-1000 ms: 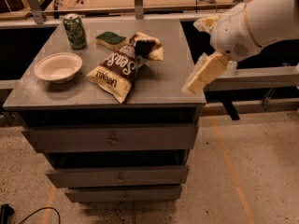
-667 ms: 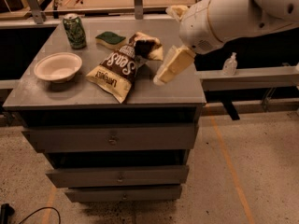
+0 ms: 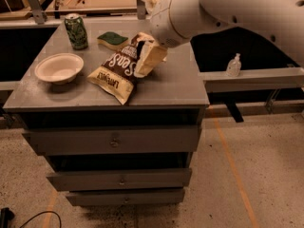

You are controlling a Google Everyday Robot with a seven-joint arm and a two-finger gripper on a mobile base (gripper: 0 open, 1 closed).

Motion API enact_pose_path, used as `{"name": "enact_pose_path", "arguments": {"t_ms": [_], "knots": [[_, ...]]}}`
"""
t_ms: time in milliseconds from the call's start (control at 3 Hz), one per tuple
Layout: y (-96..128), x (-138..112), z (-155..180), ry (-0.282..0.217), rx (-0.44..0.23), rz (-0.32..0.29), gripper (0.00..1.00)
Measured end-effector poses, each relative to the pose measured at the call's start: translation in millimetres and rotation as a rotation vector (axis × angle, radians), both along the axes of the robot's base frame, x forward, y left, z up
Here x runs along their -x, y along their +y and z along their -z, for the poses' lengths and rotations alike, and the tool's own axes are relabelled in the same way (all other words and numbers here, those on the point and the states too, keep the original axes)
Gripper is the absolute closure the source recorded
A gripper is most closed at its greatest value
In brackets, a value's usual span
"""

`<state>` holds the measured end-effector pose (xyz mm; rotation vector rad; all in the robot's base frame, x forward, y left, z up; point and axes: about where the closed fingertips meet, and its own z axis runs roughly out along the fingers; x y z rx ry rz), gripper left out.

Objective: Pick brown chip bag

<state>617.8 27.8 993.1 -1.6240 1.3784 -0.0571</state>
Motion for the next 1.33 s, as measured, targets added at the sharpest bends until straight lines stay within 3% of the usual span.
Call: {"name": "enact_pose_path", "arguments": {"t_ms": [667,1000,1333], "knots": [[25.8,-13.6,45.6,0.065,0.061,-0.096,0.00],[34.6,-24.4,75.8,0.084,0.142,-0.128,0.00],[41.9,-37.0,95.6,0.089,0.167,-0.136,0.18]]}}
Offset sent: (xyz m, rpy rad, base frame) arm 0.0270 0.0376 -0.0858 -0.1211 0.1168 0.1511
